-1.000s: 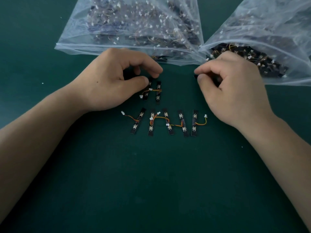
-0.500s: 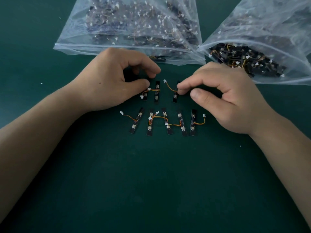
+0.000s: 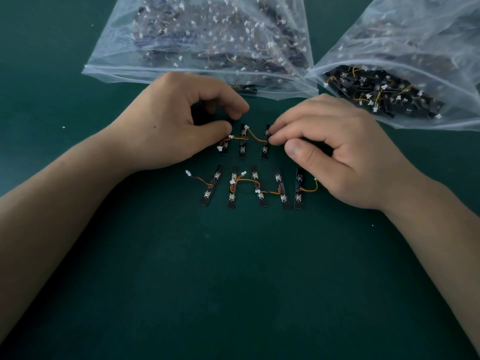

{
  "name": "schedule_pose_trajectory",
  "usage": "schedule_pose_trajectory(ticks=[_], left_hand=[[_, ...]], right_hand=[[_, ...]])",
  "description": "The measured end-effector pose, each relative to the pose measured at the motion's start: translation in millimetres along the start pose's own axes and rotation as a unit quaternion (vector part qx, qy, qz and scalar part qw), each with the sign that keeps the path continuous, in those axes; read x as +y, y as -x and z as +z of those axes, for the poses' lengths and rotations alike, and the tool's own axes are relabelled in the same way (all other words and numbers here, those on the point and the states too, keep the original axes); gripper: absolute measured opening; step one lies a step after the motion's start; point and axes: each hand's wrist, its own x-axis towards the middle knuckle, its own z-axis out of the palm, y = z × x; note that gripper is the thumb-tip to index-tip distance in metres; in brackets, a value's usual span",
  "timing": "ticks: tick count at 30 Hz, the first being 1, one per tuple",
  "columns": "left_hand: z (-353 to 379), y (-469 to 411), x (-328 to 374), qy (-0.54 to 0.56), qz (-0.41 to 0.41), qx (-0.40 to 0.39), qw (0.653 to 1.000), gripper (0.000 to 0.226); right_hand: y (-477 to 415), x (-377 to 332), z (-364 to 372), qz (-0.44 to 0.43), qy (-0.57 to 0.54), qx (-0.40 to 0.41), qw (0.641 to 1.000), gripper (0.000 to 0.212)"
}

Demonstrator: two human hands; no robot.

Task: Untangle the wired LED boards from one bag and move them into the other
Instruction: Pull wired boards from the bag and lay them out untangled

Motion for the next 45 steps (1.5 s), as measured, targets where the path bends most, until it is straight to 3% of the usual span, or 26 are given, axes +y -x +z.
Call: schedule_pose_trajectory(ticks=[8,15,23,29,33,39,45], left_hand=[[0,0,1,-0.007,0.006,0.004,1.0,0.033],[-2,2,1,-0.024,-0.004,0.084,0.996,0.03],[-4,0,2,-0.041,-0.035,0.069,0.996,0.028],[1,-3,0,-0.162,-0.083,0.129,0.975,0.022],[1,-4,-1,-0.177,-0.08,0.096,0.976,0.035],[7,-8,-2,-0.251,-0.014,-0.02,0.968,0.059],[4,-8,-7,-0.228,0.023,-0.053,0.972,0.053]], right_hand=[[0,-1,-1,0.002,-0.002,-0.004,1.0,0.025],[-1,-2,-1,0.023,0.007,0.053,0.998,0.022],[-2,-4,-1,0.025,0.007,0.059,0.998,0.022],[-2,-4,-2,0.027,0.006,0.055,0.998,0.023],[-2,-5,-2,0.031,0.007,0.052,0.998,0.023],[-3,-4,-1,0.035,0.009,0.046,0.998,0.025],[-3,-4,-1,0.038,0.011,0.046,0.998,0.026]])
